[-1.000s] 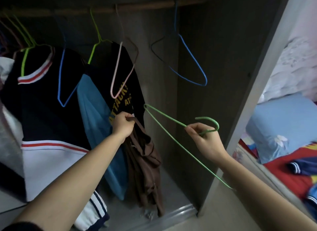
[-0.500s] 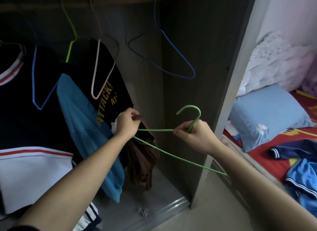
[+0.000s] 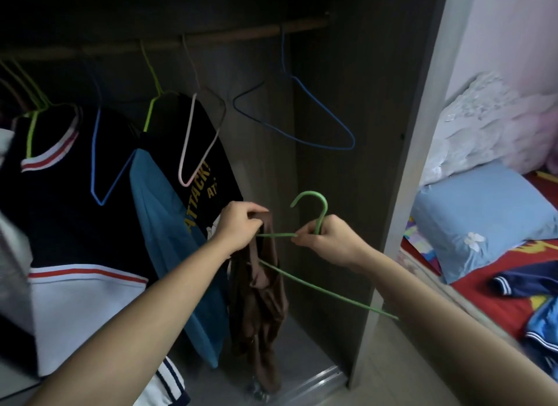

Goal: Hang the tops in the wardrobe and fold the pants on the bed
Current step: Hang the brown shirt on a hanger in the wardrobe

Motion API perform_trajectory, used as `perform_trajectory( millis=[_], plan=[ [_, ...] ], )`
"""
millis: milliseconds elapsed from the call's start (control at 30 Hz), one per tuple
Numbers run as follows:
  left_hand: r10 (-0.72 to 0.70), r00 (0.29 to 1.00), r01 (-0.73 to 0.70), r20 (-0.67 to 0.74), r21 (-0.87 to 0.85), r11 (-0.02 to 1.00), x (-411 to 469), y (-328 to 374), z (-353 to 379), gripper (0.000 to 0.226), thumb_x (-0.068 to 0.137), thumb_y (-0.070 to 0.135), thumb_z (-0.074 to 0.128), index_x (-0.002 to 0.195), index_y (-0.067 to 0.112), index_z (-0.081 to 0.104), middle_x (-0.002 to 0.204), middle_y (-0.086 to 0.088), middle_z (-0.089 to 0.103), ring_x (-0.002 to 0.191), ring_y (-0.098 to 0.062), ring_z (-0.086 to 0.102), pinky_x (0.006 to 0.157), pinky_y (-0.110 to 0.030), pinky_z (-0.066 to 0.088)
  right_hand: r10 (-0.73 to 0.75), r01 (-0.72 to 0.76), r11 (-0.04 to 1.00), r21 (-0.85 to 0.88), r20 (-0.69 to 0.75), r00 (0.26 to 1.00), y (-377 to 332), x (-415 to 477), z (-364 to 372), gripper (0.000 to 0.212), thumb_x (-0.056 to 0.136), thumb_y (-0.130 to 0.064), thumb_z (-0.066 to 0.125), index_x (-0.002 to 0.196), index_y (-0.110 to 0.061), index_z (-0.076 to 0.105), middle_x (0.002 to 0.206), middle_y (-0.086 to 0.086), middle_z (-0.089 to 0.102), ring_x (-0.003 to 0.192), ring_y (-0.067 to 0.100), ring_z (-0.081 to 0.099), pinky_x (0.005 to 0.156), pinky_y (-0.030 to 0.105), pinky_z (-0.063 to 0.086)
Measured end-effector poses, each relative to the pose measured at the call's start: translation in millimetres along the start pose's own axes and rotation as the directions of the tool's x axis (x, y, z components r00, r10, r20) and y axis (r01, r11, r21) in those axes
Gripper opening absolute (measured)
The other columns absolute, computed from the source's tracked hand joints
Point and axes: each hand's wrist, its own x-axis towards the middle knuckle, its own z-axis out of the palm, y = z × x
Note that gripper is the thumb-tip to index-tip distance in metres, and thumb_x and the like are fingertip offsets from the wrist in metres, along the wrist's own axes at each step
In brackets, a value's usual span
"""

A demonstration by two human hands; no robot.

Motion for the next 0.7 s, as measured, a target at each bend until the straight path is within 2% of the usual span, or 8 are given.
perform_trajectory(
  millis=[67, 133, 200, 300, 367, 433, 567, 700],
  plan=[
    [0.011, 0.999, -0.003, 0.051, -0.151, 0.988, -3, 13, 2, 0.031, 0.083, 0.001, 0.062, 0.106, 0.017, 0.076, 0.097, 0.004, 0.073, 0.094, -0.012, 0.068, 0.088, -0.026, 0.054, 0.025, -0.025, 1.000, 0.003, 0.032, 0.999, -4, 5, 9, 0.020, 0.084, -0.031, 0.064, 0.085, -0.015, 0.077, 0.089, 0.009, 0.074, 0.088, 0.024, 0.067, 0.082, 0.043, 0.055],
    [0.029, 0.997, -0.013, 0.069, -0.225, 0.974, -4, 18, -2, 0.032, 0.084, 0.000, 0.063, 0.109, 0.017, 0.075, 0.096, 0.005, 0.073, 0.093, -0.012, 0.069, 0.091, -0.032, 0.055, 0.030, -0.029, 0.999, 0.025, -0.005, 1.000, -9, 6, 9, 0.028, 0.086, -0.033, 0.060, 0.089, -0.008, 0.074, 0.085, 0.014, 0.071, 0.077, 0.026, 0.064, 0.073, 0.042, 0.054],
    [0.089, 0.996, -0.086, 0.022, -0.110, 0.990, -1, 14, -11, 0.034, 0.086, 0.003, 0.062, 0.114, 0.018, 0.073, 0.104, 0.003, 0.070, 0.099, -0.014, 0.065, 0.096, -0.034, 0.052, 0.028, -0.023, 0.993, 0.114, -0.046, 0.999, -12, 5, 1, 0.031, 0.090, -0.032, 0.058, 0.088, -0.007, 0.075, 0.065, 0.012, 0.057, 0.059, 0.018, 0.050, 0.055, 0.037, 0.043],
    [0.213, 0.977, -0.204, -0.005, 0.267, 0.942, 5, 0, -28, 0.029, 0.092, 0.016, 0.057, 0.117, 0.021, 0.071, 0.114, -0.001, 0.058, 0.111, -0.020, 0.050, 0.102, -0.036, 0.040, 0.021, 0.001, 0.939, 0.343, -0.060, 0.998, -19, 1, -13, 0.028, 0.092, -0.020, 0.055, 0.088, -0.003, 0.076, 0.054, 0.004, 0.041, 0.046, 0.014, 0.034, 0.042, 0.024, 0.028],
    [0.195, 0.979, -0.203, 0.062, 0.386, 0.900, 7, -3, -36, 0.024, 0.097, 0.027, 0.050, 0.099, 0.019, 0.072, 0.102, -0.004, 0.064, 0.102, -0.026, 0.056, 0.088, -0.039, 0.043, 0.021, -0.005, 0.871, 0.491, -0.028, 0.999, -24, 0, -19, 0.029, 0.092, -0.014, 0.055, 0.097, 0.010, 0.070, 0.054, 0.005, 0.037, 0.044, 0.014, 0.030, 0.040, 0.021, 0.024],
    [0.125, 0.987, -0.150, 0.099, 0.304, 0.941, 7, 0, -40, 0.033, 0.100, 0.032, 0.044, 0.074, 0.018, 0.060, 0.075, -0.005, 0.063, 0.079, -0.029, 0.062, 0.067, -0.036, 0.041, -0.012, 0.000, 0.835, 0.550, 0.019, 1.000, -29, -3, -24, 0.031, 0.092, -0.015, 0.056, 0.103, 0.012, 0.067, 0.060, 0.008, 0.043, 0.047, 0.015, 0.034, 0.042, 0.022, 0.027],
    [0.089, 0.996, -0.088, 0.003, 0.245, 0.965, 10, -6, -43, 0.035, 0.100, 0.032, 0.044, 0.068, 0.019, 0.052, 0.064, -0.002, 0.056, 0.071, -0.030, 0.060, 0.062, -0.036, 0.039, -0.100, 0.097, 0.878, 0.468, -0.019, 0.995, -18, -3, -35, 0.034, 0.100, -0.033, 0.053, 0.107, -0.005, 0.072, 0.076, 0.017, 0.067, 0.057, 0.020, 0.055, 0.051, 0.030, 0.047],
    [0.007, 0.999, -0.001, -0.046, 0.141, 0.990, 11, -12, -50, 0.035, 0.101, 0.035, 0.043, 0.074, 0.016, 0.054, 0.072, -0.005, 0.059, 0.080, -0.035, 0.062, 0.067, -0.036, 0.042, -0.107, 0.141, 0.967, 0.212, -0.162, 0.981, 17, 2, -46, 0.040, 0.101, -0.048, 0.047, 0.089, -0.023, 0.076, 0.062, -0.002, 0.058, 0.055, 0.010, 0.051, 0.057, 0.029, 0.042]
  ],
)
